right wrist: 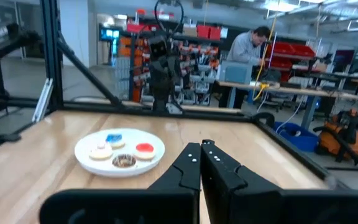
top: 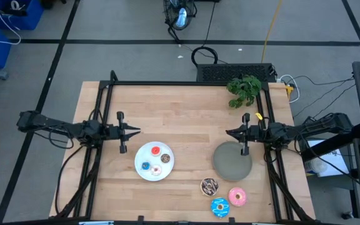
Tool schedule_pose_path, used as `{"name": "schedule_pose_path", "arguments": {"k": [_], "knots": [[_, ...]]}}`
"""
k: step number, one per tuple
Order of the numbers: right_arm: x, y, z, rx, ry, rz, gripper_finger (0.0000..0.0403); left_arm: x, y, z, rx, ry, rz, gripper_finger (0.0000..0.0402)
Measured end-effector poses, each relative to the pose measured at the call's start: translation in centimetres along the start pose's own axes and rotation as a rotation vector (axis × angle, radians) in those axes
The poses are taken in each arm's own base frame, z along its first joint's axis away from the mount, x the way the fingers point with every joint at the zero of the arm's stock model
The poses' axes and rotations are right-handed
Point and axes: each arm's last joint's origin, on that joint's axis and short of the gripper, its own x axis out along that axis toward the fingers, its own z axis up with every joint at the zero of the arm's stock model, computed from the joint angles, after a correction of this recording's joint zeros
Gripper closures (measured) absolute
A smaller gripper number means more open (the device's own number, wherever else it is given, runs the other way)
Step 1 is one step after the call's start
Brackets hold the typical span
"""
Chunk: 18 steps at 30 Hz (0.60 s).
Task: Pick & Place donuts
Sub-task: Put the large pink donut on the gray plate
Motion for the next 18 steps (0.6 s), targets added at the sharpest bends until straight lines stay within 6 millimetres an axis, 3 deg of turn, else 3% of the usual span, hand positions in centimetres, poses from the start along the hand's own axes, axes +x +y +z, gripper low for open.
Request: {"name": "schedule_pose_path", "arguments": {"k": [18], "knots": [[0.13,0.11,-0.67,0.054,0.066,0.006,0.0403,-0.01,0.22,0.56,-0.043,-0.056,0.021,0.0362]]}}
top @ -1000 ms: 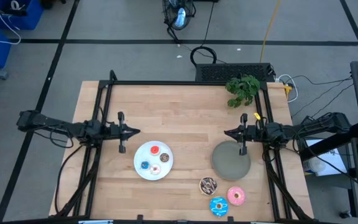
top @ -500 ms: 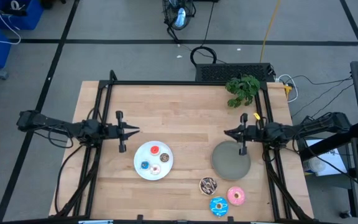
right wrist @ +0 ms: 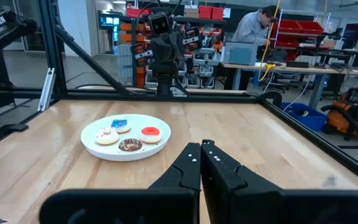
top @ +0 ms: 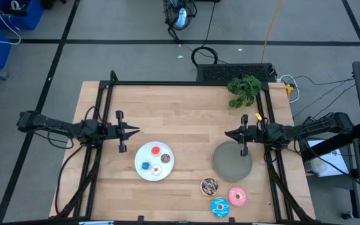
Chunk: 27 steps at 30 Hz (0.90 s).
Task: Pick & Place donuts
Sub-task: Put the large pink donut on the gray plate
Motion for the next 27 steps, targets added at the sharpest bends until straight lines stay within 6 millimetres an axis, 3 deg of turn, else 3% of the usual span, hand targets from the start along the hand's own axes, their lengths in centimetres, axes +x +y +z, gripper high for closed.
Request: {"name": "schedule_pose_path", "arguments": {"k": [8,27], "knots": [[0.00,0.15,-0.02,0.024,0.001,0.052,0.0403,0.00,-0.01,-0.02,-0.114,0.002,-0.001,0.0352],[-0.01,0.15,0.05,-0.009,-0.007,0.051,0.0403,0.00,-0.01,-0.03,-0.116,0.003,-0.001,0.0364]]}}
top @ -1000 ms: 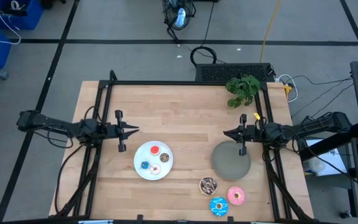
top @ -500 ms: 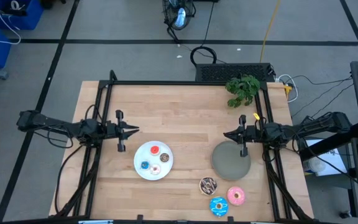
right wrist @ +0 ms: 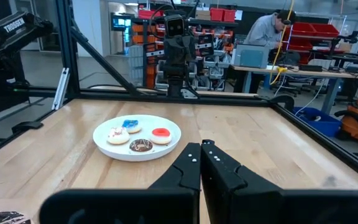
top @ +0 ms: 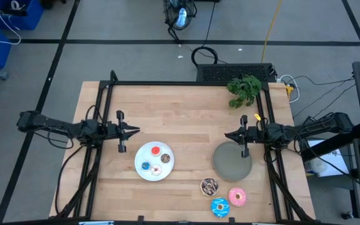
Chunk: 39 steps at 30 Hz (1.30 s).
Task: Pick & Place donuts
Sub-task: Put the large pink donut on the gray plate
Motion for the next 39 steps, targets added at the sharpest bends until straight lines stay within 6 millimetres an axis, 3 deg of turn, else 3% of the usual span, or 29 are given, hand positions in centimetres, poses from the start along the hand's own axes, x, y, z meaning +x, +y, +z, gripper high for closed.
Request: {"name": "schedule_pose_path", "arguments": {"k": [10,14,18,22,25,29,36,39], "knots": [[0.0,0.0,0.0,-0.042,0.000,0.002,0.0403,0.0,0.0,0.0,0.000,0.000,0.000,0.0364],[0.0,0.3,0.0,-0.083,-0.002,0.081,0.0403,0.0,0.0,0.0,-0.016,0.000,-0.001,0.0364],[0.2,0.7,-0.5,-0.100,0.138,0.115,0.0403,0.0,0.0,-0.1,-0.080,0.010,-0.003,0.0364],[0.9,1.9,3.7,-0.101,0.155,0.153,0.0403,0.0,0.0,-0.1,-0.106,0.014,-0.005,0.0364],[1.3,3.1,5.9,-0.149,0.289,0.114,0.0403,0.0,0.0,-0.1,-0.117,0.014,-0.002,0.0364],[2.2,4.9,10.1,-0.154,0.376,0.063,0.0403,0.0,0.1,-0.1,-0.019,0.016,0.043,0.0364],[5.4,9.6,14.5,-0.160,0.526,0.078,0.0403,0.0,0.3,-0.2,0.039,0.037,0.092,0.0364],[7.1,11.8,14.7,-0.208,0.629,0.072,0.0403,0.0,0.3,-0.2,0.057,0.037,0.093,0.0364]]}}
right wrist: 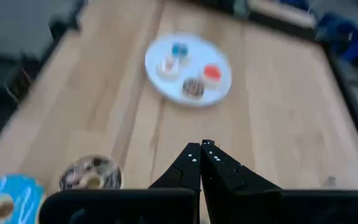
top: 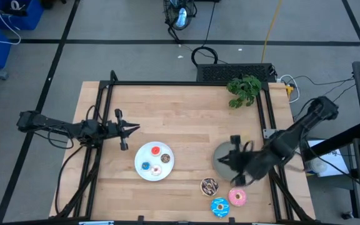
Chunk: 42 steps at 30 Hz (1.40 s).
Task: Pick & Place donuts
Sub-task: Put the large pink donut on the gray plate
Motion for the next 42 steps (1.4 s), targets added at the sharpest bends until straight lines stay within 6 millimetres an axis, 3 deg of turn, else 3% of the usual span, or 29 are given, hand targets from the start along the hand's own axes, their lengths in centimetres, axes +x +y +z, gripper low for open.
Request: {"name": "schedule_pose_path", "arguments": {"k": [6,11,15,20,25,31,36,42], "knots": [[0.7,3.3,2.2,0.055,0.267,-0.037,0.0403,0.0,0.0,0.0,0.100,0.002,0.008,0.0364],[0.9,6.9,1.1,0.191,0.522,0.051,0.0403,0.0,0.1,0.3,0.101,-0.023,0.016,0.0364],[1.1,9.5,-0.4,0.263,0.603,0.059,0.0403,0.0,0.2,0.6,0.087,-0.061,0.029,0.0364],[1.2,11.3,-1.3,0.278,0.628,0.057,0.0403,0.0,0.3,0.8,0.082,-0.075,0.034,0.0364],[1.6,11.7,-1.6,0.288,0.659,0.048,0.0403,0.0,0.2,0.7,0.083,-0.072,0.033,0.0364],[2.4,11.2,-1.4,0.452,0.683,-0.014,0.0389,0.0,0.2,0.6,0.089,-0.053,0.027,0.0364],[3.0,10.9,-1.7,0.562,0.831,0.040,0.0343,0.0,0.1,0.1,0.110,-0.012,0.012,0.0364],[3.7,11.2,-4.5,0.686,1.009,0.002,0.0275,0.0,0.1,0.1,0.114,-0.008,0.011,0.0364]]}}
